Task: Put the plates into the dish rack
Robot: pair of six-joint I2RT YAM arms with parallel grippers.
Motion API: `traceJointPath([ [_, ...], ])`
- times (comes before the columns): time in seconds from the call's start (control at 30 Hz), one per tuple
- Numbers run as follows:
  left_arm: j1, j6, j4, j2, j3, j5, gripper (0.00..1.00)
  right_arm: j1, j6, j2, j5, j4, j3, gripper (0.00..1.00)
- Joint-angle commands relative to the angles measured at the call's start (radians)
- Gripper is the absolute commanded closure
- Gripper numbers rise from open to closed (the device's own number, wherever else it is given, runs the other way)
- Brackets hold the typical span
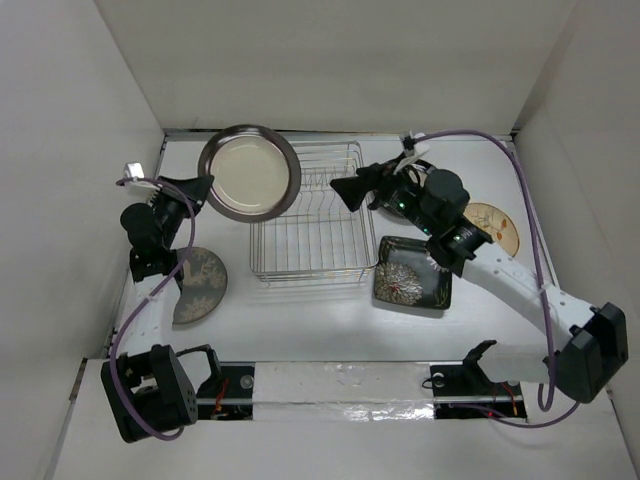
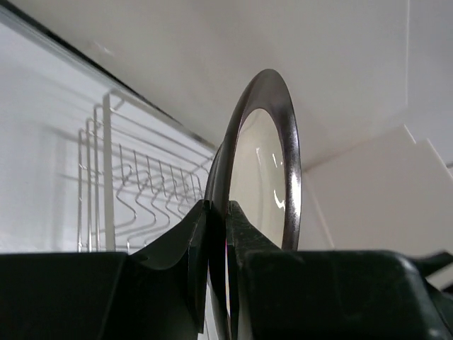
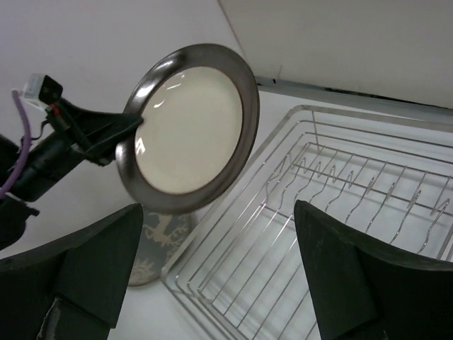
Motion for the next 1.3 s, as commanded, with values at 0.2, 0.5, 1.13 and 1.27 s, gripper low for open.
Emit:
traceJointPath([
  [0.2,-0.008,-0.163,0.377,-0.102,-0.052,0.282,1.00,0.003,-0.105,0.168,-0.056,-0.057,0.198,0.06],
  [0.5,-0.061,-0.189,0.507,-0.067,-0.092,0.412,1.00,0.003,-0.045,0.233,-0.207,-0.005,0.207,0.08],
  [1.13,-0.110,-0.103,0.349,-0.069,-0.058,0.417,1.00,0.003,0.018,0.284,-0.478,0.050,0.174,1.00],
  [1.27,-0.110,-0.050,0.271,-0.105,-0.049,0.362,0.48,-0.007,0.039,0.253,-0.393,0.058,0.155,1.00],
])
